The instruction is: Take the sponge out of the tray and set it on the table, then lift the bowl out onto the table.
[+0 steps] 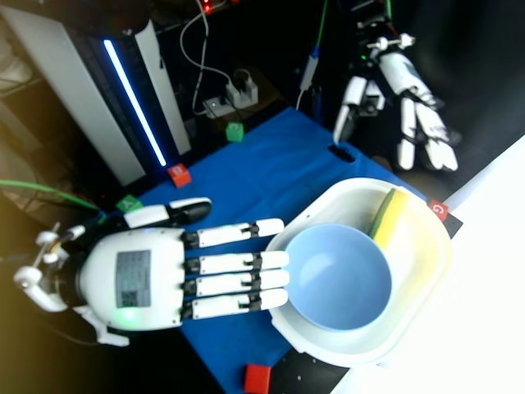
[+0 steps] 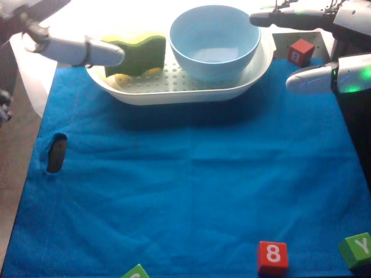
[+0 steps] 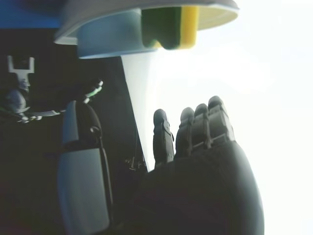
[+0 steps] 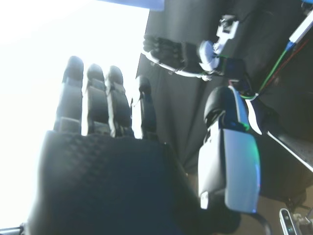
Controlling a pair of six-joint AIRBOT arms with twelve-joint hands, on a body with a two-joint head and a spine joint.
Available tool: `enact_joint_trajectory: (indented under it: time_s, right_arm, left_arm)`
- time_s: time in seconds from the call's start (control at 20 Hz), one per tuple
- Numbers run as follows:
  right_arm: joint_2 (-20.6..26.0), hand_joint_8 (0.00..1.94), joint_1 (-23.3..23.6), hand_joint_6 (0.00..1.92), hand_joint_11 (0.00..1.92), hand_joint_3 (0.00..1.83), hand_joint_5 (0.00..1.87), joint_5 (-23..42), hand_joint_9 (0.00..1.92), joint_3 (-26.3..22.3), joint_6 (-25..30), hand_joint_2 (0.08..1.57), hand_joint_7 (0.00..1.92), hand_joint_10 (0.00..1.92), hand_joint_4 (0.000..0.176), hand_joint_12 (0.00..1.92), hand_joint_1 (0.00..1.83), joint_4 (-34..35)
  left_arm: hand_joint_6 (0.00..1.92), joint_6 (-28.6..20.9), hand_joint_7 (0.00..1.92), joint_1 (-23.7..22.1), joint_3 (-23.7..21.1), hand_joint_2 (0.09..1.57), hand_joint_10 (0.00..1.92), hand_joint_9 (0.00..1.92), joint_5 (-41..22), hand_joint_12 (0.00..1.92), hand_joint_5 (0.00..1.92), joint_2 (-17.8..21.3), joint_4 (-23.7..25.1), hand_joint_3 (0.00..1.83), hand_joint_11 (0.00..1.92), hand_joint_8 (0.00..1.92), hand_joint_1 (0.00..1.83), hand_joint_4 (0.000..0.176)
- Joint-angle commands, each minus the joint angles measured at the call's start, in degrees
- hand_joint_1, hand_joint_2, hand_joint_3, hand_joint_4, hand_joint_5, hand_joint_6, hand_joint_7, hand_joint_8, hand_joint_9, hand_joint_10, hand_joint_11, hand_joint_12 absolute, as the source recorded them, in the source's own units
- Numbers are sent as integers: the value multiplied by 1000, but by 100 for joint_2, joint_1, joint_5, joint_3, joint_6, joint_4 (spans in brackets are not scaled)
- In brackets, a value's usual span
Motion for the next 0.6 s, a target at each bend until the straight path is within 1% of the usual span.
enact_joint_trajectory:
  time_s: [0.0, 0.05, 0.1, 0.15, 0.2, 0.25, 0.3, 0.35, 0.4, 0.45, 0.5, 0.55]
  right_arm:
    - [-9, 0, 83, 0, 0, 1, 216, 525, 90, 25, 45, 1092, 157, 0, 124, 243, 508, 378]
    - [-25, 0, 83, 0, 0, 1, 210, 525, 84, 39, 45, 1089, 150, 0, 126, 227, 485, 372]
    - [-37, 1, 82, 0, 0, 3, 204, 525, 88, 51, 45, 1094, 153, 2, 118, 225, 482, 360]
    - [-55, 0, 82, 0, 0, 6, 177, 525, 78, 66, 45, 1116, 136, 0, 104, 206, 423, 343]
    - [-57, 0, 82, 0, 0, 2, 179, 525, 86, 66, 45, 1123, 141, 1, 97, 230, 429, 336]
    - [-57, 2, 82, 4, 0, 0, 190, 525, 88, 66, 45, 1123, 147, 1, 91, 225, 487, 335]
    - [-57, 1, 82, 3, 0, 0, 194, 525, 84, 66, 45, 1122, 148, 2, 90, 205, 504, 335]
    - [-57, 2, 82, 4, 7, 0, 198, 525, 95, 65, 45, 1124, 152, 6, 90, 210, 507, 335]
    - [-57, 0, 82, 0, 1, 0, 203, 525, 103, 64, 45, 1128, 151, 0, 89, 251, 512, 335]
    - [-58, 1, 81, 2, 0, 0, 211, 525, 110, 64, 45, 1129, 155, 2, 71, 265, 522, 335]
    - [-58, 5, 81, 6, 0, 0, 224, 525, 110, 64, 45, 1128, 165, 1, 57, 263, 542, 334]
    - [-58, 7, 81, 8, 1, 0, 235, 525, 121, 64, 45, 1125, 177, 5, 49, 267, 570, 334]
  left_arm:
    - [1, -19, 286, -212, 135, 972, 5, 206, -171, 559, 440, -114, -27, 1, 2, 5, 792, 72]
    - [1, -19, 300, -279, 258, 983, 3, 210, 7, 545, 443, -216, 16, 3, 0, 5, 805, 65]
    - [3, -19, 320, -300, 369, 979, 7, 230, 122, 573, 453, -302, 15, 1, 0, 7, 806, 79]
    - [5, -20, 390, -309, 539, 977, 13, 304, 291, 660, 491, -433, -3, 0, 0, 10, 825, 75]
    - [3, -20, 463, -319, 673, 971, 8, 377, 447, 734, 528, -540, -10, 0, 14, 4, 842, 64]
    - [3, -20, 541, -342, 797, 970, 9, 453, 594, 741, 563, -651, -9, 0, 58, 5, 821, 69]
    - [3, -20, 573, -351, 928, 973, 14, 485, 731, 749, 572, -750, -8, 2, 74, 10, 800, 81]
    - [0, -19, 591, -353, 1059, 976, 4, 487, 860, 888, 585, -860, -6, 0, 14, 2, 791, 107]
    - [5, -19, 600, -353, 1160, 974, 2, 487, 947, 917, 600, -941, 1, 0, 2, 2, 816, 107]
    - [9, -10, 621, -353, 1293, 976, 14, 520, 1059, 925, 617, -1047, 17, 0, 0, 9, 851, 97]
    - [4, -2, 654, -353, 1380, 969, 13, 563, 1123, 911, 640, -1119, 18, 0, 31, 5, 894, 71]
    - [8, -1, 673, -355, 1461, 972, 22, 598, 1170, 915, 659, -1192, 16, 1, 50, 8, 948, 44]
